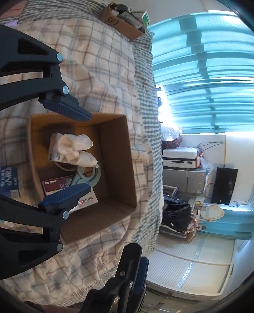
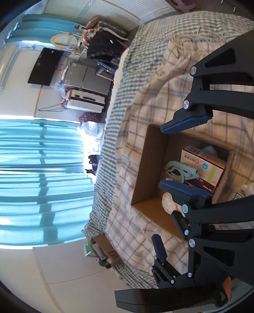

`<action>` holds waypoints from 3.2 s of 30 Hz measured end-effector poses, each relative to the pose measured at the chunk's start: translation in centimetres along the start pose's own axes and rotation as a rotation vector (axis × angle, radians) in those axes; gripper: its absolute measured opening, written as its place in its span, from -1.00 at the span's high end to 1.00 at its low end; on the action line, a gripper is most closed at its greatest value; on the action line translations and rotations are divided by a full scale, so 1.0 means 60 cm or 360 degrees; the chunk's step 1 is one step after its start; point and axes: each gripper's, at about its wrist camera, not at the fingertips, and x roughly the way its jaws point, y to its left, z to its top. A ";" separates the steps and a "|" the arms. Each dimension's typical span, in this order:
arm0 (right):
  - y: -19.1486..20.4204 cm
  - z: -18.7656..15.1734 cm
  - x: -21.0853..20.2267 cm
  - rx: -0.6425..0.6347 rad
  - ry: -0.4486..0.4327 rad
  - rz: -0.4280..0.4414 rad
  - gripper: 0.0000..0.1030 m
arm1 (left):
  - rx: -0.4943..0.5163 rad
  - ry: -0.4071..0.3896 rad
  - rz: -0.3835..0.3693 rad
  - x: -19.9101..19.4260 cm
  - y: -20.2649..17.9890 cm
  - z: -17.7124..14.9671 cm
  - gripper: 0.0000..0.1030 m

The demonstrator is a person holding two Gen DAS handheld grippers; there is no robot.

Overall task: Organize objects
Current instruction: 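Carry the cloth and clip over the box and open both grippers, then withdraw both grippers from the box toward the floss bottle and toy, then grasp the dental floss bottle with the left gripper while the right gripper grasps the star toy, then carry both items over the cardboard box and open both grippers inside it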

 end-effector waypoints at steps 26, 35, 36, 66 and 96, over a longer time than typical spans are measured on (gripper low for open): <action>0.001 -0.220 -0.116 0.0031 -0.0003 -0.0110 -0.77 | -0.0084 0.0048 0.0061 -0.082 -0.027 -0.190 -1.00; -0.014 -0.292 -0.019 0.0077 0.0216 -0.0044 -0.77 | -0.0022 0.0276 0.0030 0.004 -0.068 -0.254 -1.00; -0.016 -0.294 -0.015 0.0087 0.0226 -0.0043 -0.77 | -0.0001 0.0290 0.0026 0.009 -0.073 -0.256 -0.98; 0.092 -0.321 0.107 -0.0131 0.0611 0.0108 -0.77 | -0.0172 0.0263 -0.0133 -0.028 0.014 -0.259 -0.27; 0.077 -0.190 -0.136 -0.0139 0.0076 0.0070 -0.14 | -0.0269 -0.0138 -0.0156 -0.171 0.006 -0.151 -0.26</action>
